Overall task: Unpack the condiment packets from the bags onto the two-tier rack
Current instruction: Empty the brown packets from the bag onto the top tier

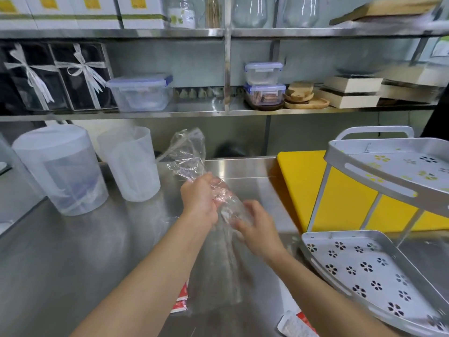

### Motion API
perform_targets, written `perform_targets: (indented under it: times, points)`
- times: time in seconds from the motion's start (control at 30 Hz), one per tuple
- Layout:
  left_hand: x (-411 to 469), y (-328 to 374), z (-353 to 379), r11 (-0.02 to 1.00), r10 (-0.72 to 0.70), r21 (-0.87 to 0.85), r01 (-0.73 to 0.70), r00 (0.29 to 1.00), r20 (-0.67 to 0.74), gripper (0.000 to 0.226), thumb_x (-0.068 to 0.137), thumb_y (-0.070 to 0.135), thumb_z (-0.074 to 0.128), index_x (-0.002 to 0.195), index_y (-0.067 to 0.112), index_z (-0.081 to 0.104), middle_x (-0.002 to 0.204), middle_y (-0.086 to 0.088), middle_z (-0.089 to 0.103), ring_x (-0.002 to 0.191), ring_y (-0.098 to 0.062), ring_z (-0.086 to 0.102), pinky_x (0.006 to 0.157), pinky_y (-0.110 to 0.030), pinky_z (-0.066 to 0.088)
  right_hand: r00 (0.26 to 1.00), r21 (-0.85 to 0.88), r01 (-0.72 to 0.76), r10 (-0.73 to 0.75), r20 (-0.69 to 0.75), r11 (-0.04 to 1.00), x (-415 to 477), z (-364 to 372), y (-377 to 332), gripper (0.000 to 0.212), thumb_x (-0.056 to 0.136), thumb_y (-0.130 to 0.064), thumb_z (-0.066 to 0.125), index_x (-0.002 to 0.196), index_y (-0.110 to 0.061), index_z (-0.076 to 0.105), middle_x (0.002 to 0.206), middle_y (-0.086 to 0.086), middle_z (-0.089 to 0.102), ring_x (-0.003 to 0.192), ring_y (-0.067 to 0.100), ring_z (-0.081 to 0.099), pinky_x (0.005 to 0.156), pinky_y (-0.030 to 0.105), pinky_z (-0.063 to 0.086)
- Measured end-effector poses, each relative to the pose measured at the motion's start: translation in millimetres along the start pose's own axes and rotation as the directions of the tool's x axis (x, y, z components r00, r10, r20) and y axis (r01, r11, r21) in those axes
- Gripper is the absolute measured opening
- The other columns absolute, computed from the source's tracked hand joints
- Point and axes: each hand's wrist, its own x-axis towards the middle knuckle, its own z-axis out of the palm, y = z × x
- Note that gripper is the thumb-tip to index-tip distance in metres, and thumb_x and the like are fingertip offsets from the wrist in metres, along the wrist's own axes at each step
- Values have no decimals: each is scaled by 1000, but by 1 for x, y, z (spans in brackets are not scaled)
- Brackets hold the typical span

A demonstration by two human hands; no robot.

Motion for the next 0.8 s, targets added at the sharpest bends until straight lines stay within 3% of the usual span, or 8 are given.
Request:
perform_targets:
  times: [0.07, 0.13, 0.23, 0.33, 0.4, 0.47, 0.63, 0.8]
  points:
    - [-1, 1, -1, 1000, -6, 28, 5, 999, 45, 14, 89, 9, 52, 101, 9, 47, 80, -11, 56, 68, -23, 57, 48, -30, 53, 990, 12, -38, 39, -137, 999, 0, -8, 1, 8, 89, -16, 56, 87, -10, 60, 78, -1, 62, 70, 8, 60, 56, 14, 51]
    - [-4, 0, -3, 990, 64, 117, -74, 994, 85, 47, 81, 25, 64, 120, 18, 38, 116, -7, 54, 101, -23, 57, 78, -40, 55, 976, -59, -12, -1, -218, 998, 3, -20, 0, 14, 90, -17, 54, 79, -10, 61, 69, -2, 58, 63, 10, 53, 49, 12, 41]
    - [-22, 4, -6, 762, 495, 443, -473, 866, 74, 98, 68, 42, 74, 141, 27, 10, 151, -7, 18, 137, -21, 25, 113, -37, 24, 963, -212, 60, -112, -246, 975, 9, -39, -5, 21, 89, -21, 56, 69, -14, 56, 60, -6, 52, 57, 7, 45, 51, 19, 34]
    - [-40, 16, -5, 39, 852, 633, -773, 357, 384, 98, 70, 53, 66, 142, 16, 9, 152, -16, 8, 141, -25, 6, 115, -41, 10, 966, -292, 94, -158, -206, 952, 13, -47, -10, 20, 88, -20, 58, 69, -13, 56, 58, -7, 50, 55, 5, 44, 47, 16, 33]
    - [-38, 14, -4, -544, 634, 505, -670, 66, 771, 85, 70, 57, 60, 138, 21, 26, 148, -11, 21, 138, -28, 16, 113, -44, 7, 968, -317, 110, -174, -181, 942, 13, -49, -12, 18, 87, -18, 58, 69, -15, 56, 59, -7, 52, 56, 6, 46, 48, 16, 36]
    - [-34, 5, -2, -813, 259, 238, -532, 36, 965, 69, 64, 50, 69, 125, 25, 49, 136, -5, 49, 132, -27, 37, 109, -48, 10, 970, -332, 139, -195, -143, 933, 11, -47, -11, 14, 87, -19, 58, 74, -14, 61, 66, -4, 60, 64, 12, 53, 57, 24, 40]
    - [-25, -3, 5, -827, 70, 124, -549, 119, 990, 22, 57, 6, 71, 59, 26, 62, 54, 8, 61, 64, -13, 63, 106, -48, 20, 975, -267, 164, -198, -104, 950, 0, -47, -11, 13, 86, -20, 60, 74, -15, 61, 66, -4, 58, 60, 10, 51, 56, 25, 39]
    - [-22, 13, 14, -758, 165, 246, -604, 187, 968, 20, 52, 9, 76, 48, 25, 64, 39, 9, 57, 46, -11, 58, 109, -43, 18, 977, -234, 164, -190, -94, 958, -10, -61, -1, 27, 83, -22, 65, 58, -21, 54, 49, -12, 46, 51, 0, 46, 50, 16, 34]
